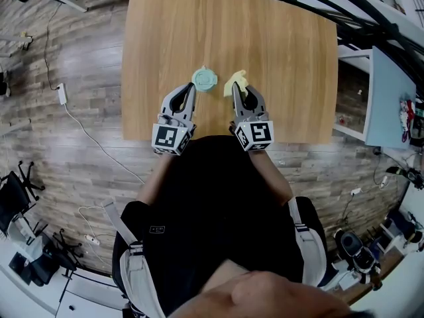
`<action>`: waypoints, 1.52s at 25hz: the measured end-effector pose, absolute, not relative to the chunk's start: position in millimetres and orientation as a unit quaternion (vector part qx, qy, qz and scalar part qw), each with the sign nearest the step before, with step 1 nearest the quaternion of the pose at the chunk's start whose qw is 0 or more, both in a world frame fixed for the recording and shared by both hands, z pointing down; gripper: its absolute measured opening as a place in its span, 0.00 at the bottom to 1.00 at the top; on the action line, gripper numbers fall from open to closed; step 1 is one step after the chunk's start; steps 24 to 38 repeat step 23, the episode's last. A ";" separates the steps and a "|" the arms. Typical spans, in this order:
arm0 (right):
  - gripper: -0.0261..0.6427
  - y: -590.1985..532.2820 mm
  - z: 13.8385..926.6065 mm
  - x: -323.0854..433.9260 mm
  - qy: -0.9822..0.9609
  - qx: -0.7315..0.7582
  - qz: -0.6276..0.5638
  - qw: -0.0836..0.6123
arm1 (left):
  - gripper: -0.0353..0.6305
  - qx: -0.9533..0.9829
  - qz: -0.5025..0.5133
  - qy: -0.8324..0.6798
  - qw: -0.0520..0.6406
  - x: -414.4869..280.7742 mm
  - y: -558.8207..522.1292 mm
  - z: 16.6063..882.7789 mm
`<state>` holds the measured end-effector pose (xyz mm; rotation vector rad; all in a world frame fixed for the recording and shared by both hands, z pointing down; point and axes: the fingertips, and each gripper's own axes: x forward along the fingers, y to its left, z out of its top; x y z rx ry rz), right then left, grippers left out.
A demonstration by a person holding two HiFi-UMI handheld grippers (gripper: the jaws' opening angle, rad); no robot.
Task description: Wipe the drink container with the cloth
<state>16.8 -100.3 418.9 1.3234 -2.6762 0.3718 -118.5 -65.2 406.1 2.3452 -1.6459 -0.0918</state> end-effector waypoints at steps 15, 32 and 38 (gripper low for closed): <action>0.10 -100.4 419.6 16.8 -0.885 0.447 0.115 0.070 | 0.09 0.808 -0.033 -0.570 0.142 -120.0 -63.3 409.9; 0.10 -98.8 419.7 15.6 -0.884 0.448 0.112 0.069 | 0.09 0.807 -0.035 -0.576 0.127 -122.6 -62.7 404.9; 0.10 -98.8 419.7 15.6 -0.884 0.448 0.112 0.069 | 0.09 0.807 -0.035 -0.576 0.127 -122.6 -62.7 404.9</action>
